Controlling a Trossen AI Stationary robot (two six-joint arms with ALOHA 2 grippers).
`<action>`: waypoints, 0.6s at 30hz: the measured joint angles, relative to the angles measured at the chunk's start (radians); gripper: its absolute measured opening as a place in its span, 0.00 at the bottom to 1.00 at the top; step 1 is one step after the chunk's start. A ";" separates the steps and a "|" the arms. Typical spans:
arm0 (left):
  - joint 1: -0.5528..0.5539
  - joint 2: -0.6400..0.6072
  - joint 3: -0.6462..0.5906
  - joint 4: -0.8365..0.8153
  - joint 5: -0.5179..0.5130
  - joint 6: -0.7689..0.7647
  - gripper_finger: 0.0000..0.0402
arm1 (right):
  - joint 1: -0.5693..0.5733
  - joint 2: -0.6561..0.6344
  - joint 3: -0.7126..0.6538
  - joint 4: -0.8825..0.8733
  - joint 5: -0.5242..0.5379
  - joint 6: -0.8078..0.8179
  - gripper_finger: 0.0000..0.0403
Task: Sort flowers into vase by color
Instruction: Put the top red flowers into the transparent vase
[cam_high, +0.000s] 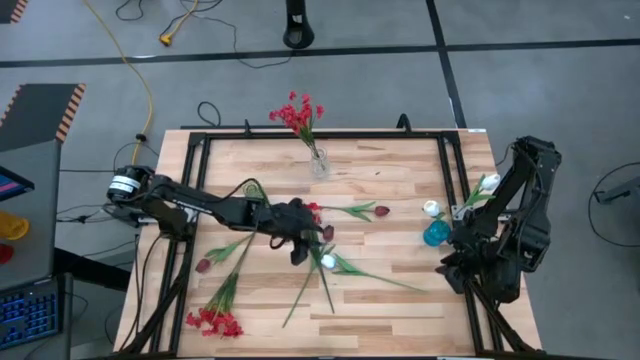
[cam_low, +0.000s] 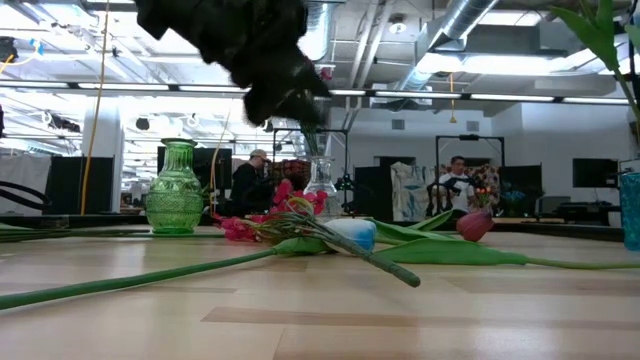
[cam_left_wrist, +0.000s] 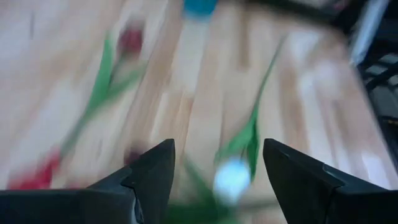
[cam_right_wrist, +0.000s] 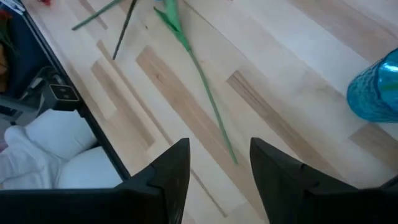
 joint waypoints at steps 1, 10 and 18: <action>0.000 0.000 0.014 -0.065 0.000 -0.056 0.58 | 0.000 0.001 0.000 0.001 0.000 0.000 0.49; 0.000 0.015 0.030 -0.223 0.001 -0.502 0.58 | -0.024 0.001 0.000 0.038 0.000 0.000 0.49; 0.000 0.048 0.029 -0.220 0.013 -0.850 0.58 | -0.078 0.001 0.000 0.042 0.000 0.000 0.49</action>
